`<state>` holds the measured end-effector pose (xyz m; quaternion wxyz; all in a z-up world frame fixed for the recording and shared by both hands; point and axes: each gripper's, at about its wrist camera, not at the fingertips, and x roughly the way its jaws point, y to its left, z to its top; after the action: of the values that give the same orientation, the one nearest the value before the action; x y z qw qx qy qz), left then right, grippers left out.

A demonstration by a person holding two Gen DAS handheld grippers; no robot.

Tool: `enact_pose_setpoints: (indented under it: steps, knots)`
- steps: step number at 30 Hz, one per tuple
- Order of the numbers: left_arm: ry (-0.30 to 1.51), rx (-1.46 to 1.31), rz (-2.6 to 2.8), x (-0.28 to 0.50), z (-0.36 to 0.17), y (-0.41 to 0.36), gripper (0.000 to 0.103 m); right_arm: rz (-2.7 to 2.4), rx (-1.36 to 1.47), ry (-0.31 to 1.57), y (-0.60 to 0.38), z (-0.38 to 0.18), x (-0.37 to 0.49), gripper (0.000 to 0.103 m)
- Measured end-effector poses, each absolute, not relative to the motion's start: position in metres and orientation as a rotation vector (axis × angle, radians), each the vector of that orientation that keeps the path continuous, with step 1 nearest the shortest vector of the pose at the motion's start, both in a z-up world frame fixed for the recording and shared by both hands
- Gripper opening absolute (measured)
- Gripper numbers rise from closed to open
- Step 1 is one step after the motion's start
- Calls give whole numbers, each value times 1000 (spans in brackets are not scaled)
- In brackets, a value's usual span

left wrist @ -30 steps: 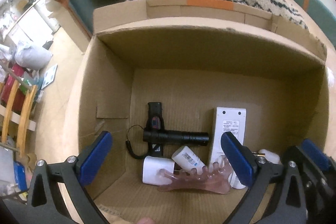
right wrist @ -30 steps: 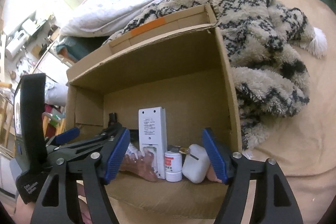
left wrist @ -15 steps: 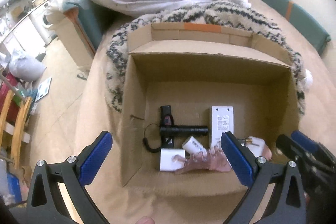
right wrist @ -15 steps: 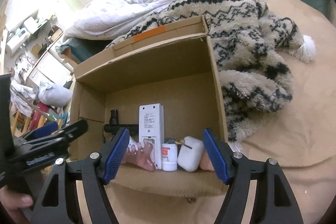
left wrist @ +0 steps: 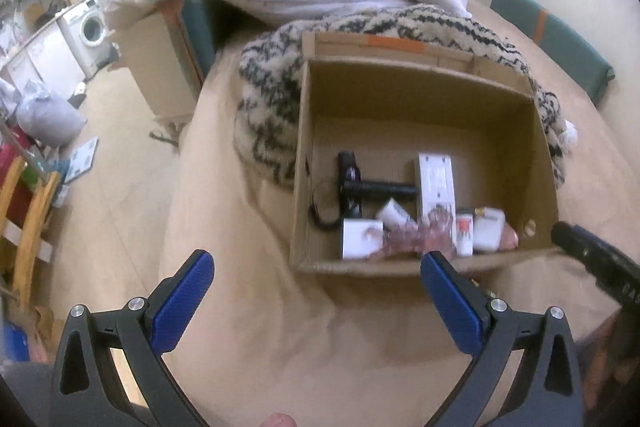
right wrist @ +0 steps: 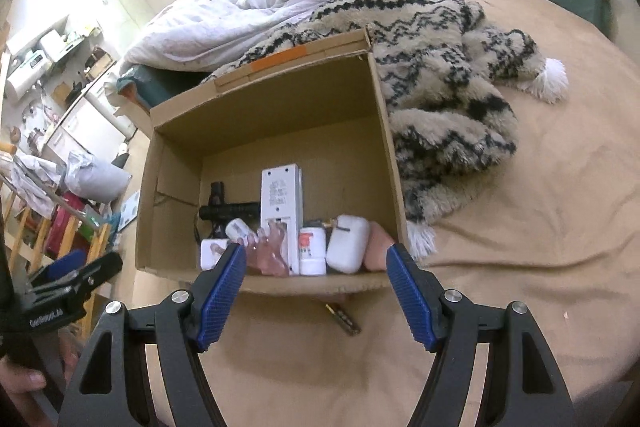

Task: Organize rigid objects
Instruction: 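Lift both tools out of the box and grasp the second AA battery with the right tool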

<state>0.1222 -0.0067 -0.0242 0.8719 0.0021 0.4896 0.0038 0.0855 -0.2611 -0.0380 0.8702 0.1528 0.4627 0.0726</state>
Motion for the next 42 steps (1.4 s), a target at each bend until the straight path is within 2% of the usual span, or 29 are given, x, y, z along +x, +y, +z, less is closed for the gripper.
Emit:
enact_pose_setpoints:
  steps: [11,17,31,40,42]
  knots:
    - [1069,-33,45,108,-44,15,103,125,380,1063,-266,-59,74,76]
    - [1070,-27,53,103,-43,15,103,103,324,1106,-256,-69,77,76]
    - [1147,-100,36,109,-51,19,103,-7,369,1331,-253,-135,90,76]
    - [1172,-170,17,109,-51,26,103,28,26,1354,-204,-161,101,76]
    - [1171,-163,20,108,-51,26,103,26,3,1332,-202,-162,101,70]
